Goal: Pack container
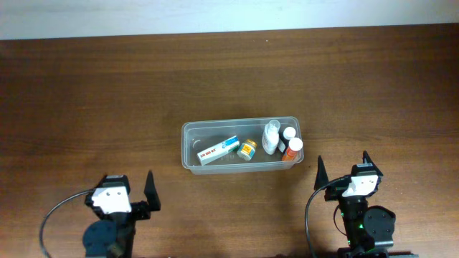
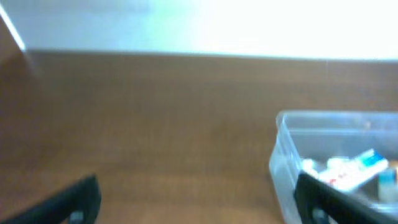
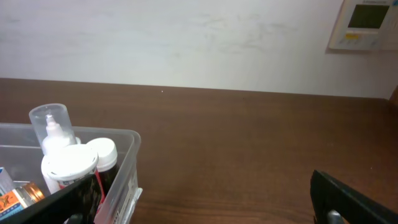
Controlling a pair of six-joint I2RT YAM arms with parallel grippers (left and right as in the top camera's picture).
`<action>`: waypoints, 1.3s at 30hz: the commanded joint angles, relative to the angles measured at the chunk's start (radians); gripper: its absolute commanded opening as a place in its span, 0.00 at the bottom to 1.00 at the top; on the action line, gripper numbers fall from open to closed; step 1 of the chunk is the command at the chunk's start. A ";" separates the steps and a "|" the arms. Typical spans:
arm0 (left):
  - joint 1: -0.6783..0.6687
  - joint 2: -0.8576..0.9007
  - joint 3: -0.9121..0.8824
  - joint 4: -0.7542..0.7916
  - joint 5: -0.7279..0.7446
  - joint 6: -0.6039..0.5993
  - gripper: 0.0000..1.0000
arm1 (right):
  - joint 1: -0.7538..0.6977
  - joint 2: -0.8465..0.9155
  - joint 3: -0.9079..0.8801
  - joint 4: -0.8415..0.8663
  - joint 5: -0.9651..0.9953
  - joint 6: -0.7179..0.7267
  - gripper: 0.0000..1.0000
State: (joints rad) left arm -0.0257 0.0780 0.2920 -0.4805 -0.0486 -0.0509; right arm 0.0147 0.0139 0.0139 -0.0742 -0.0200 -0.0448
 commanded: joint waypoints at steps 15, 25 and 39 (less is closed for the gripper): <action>0.003 -0.073 -0.283 0.404 0.098 0.195 1.00 | 0.006 -0.010 -0.008 0.000 -0.010 -0.003 0.98; 0.003 -0.073 -0.283 0.404 0.097 0.195 0.99 | 0.006 -0.010 -0.008 0.000 -0.010 -0.003 0.99; 0.003 -0.072 -0.283 0.404 0.097 0.195 0.99 | 0.006 -0.010 -0.008 0.000 -0.010 -0.003 0.98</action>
State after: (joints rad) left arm -0.0257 0.0154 0.0143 -0.0769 0.0307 0.1284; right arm 0.0147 0.0139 0.0135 -0.0746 -0.0200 -0.0490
